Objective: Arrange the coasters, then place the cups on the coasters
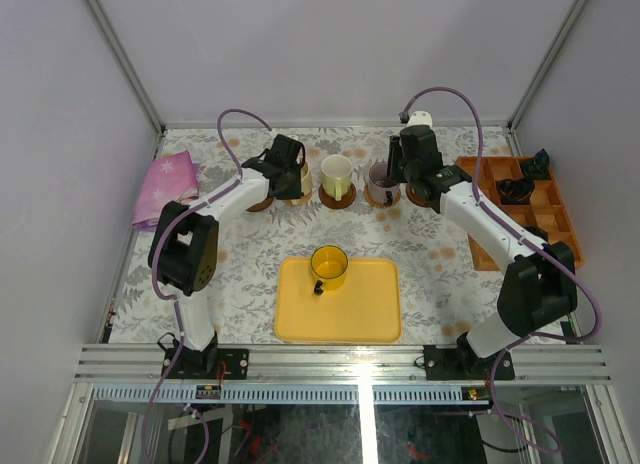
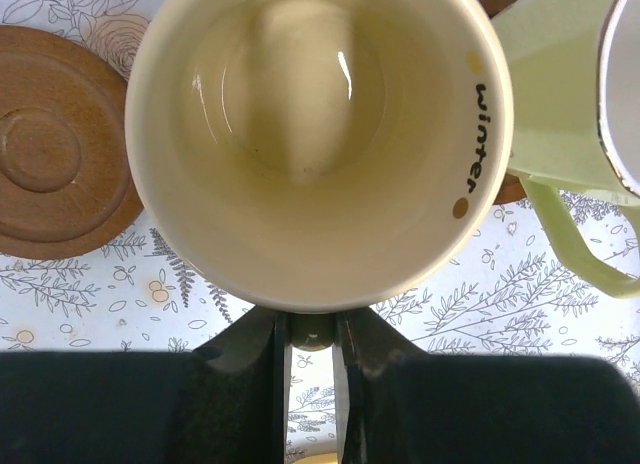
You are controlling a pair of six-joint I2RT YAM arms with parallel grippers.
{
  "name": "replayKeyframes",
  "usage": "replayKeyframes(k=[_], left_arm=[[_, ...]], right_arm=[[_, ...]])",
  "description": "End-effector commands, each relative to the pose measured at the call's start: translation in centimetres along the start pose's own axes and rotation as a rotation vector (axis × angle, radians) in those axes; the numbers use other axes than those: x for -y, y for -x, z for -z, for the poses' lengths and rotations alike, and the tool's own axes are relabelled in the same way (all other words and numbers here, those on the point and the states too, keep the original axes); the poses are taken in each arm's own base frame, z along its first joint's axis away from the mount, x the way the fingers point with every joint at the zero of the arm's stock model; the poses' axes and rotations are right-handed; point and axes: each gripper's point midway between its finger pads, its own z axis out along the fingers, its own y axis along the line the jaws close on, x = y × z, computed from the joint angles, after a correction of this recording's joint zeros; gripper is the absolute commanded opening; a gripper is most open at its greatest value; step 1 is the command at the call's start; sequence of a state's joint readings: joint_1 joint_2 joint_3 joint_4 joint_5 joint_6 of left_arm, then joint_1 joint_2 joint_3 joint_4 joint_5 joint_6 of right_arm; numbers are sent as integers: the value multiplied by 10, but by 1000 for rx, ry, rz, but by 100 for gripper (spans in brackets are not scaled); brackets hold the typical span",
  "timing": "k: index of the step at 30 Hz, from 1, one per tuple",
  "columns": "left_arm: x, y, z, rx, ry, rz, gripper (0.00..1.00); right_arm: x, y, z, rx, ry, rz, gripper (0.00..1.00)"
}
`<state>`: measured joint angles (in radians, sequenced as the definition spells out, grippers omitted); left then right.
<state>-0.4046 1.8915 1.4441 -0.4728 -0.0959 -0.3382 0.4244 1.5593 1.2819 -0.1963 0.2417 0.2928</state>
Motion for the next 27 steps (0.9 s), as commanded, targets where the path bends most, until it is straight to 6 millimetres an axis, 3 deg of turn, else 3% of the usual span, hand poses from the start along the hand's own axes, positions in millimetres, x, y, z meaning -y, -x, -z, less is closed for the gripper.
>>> replayKeyframes(k=[1, 27], left_arm=[[5, 27, 11, 91, -11, -10, 0], [-3, 14, -8, 55, 27, 17, 0]], right_arm=[[-6, 24, 5, 64, 26, -30, 40], [-9, 13, 2, 25, 42, -36, 39]])
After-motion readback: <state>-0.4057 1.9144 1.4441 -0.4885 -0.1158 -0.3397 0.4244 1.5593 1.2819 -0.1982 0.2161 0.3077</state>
